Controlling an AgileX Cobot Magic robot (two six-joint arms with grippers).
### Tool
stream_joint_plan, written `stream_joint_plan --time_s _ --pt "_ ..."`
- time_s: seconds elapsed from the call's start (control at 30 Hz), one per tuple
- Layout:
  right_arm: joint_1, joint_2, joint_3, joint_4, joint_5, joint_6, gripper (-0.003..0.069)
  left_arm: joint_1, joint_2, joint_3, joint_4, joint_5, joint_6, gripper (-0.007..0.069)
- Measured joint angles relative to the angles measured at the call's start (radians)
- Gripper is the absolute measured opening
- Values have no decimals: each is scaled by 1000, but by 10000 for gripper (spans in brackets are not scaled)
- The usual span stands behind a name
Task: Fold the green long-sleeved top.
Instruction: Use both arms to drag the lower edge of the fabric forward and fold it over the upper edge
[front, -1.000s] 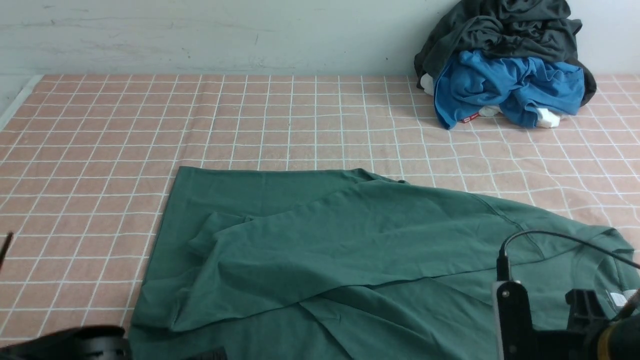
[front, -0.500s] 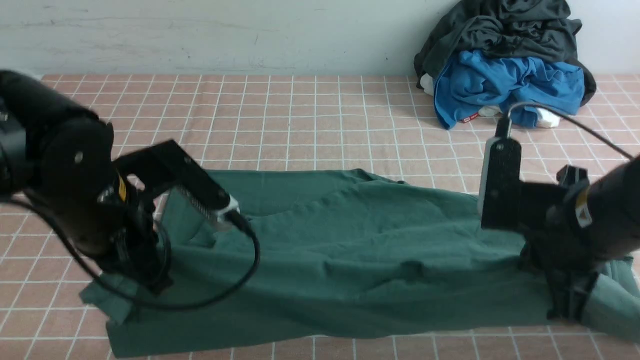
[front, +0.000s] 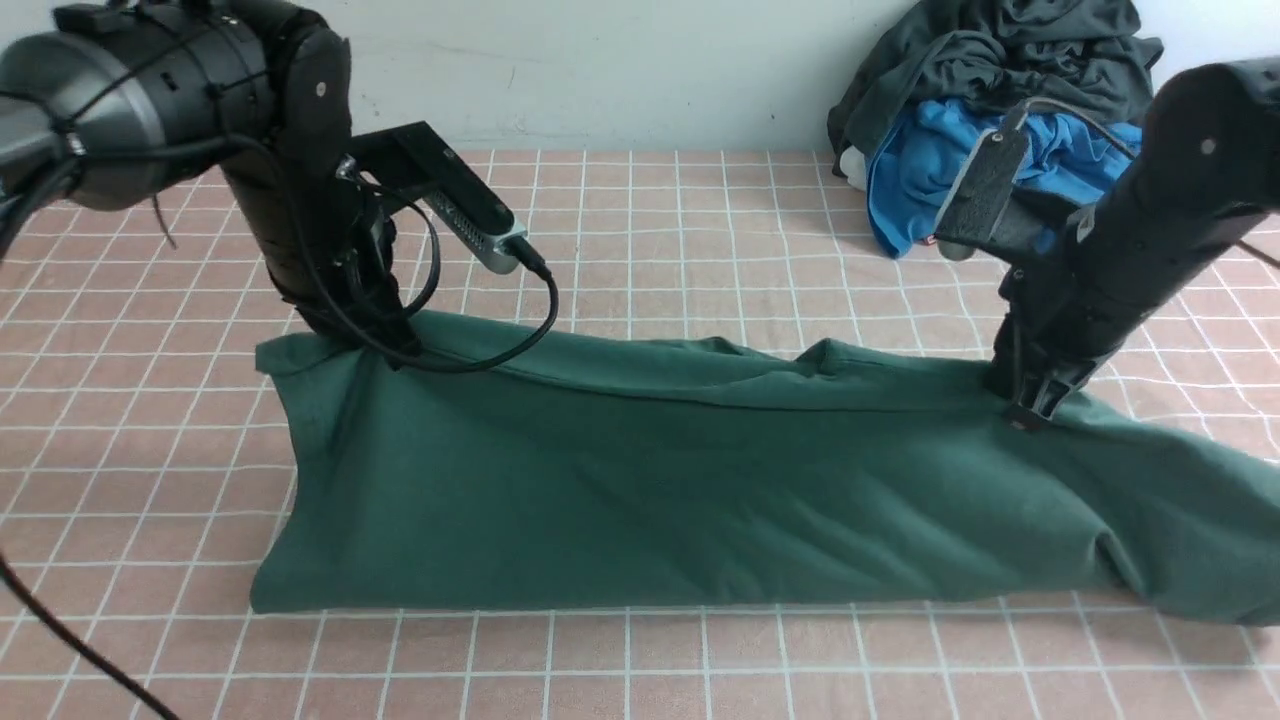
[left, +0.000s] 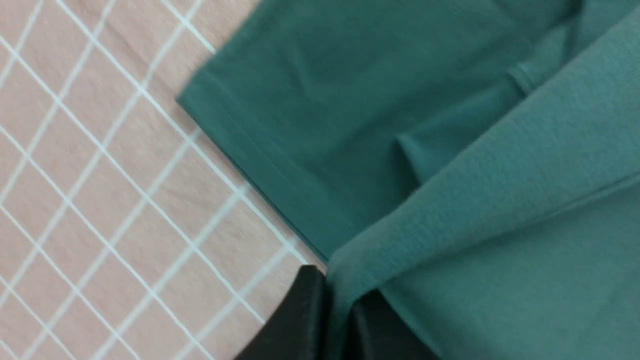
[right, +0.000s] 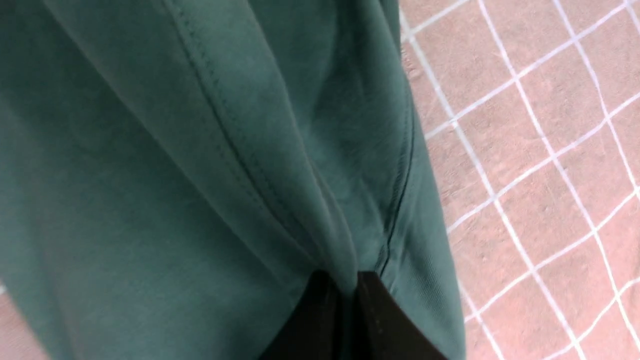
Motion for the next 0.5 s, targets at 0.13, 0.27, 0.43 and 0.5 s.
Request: stream_joint_plan --time_s 0.13,0.27,0.43,0.5 --pt "-11 82 -56 6 -23 -1 13 0 80 -73 37 -6 -1 20" --pt "-25 158 -108 6 -66 -1 25 4 151 -121 48 -52 -5 20" --pt "-39 220 -150 8 -123 1 83 12 213 -129 56 -124 -18 50" --pt "-44 234 -155 8 -140 14 125 17 230 -129 56 -147 -36 89"
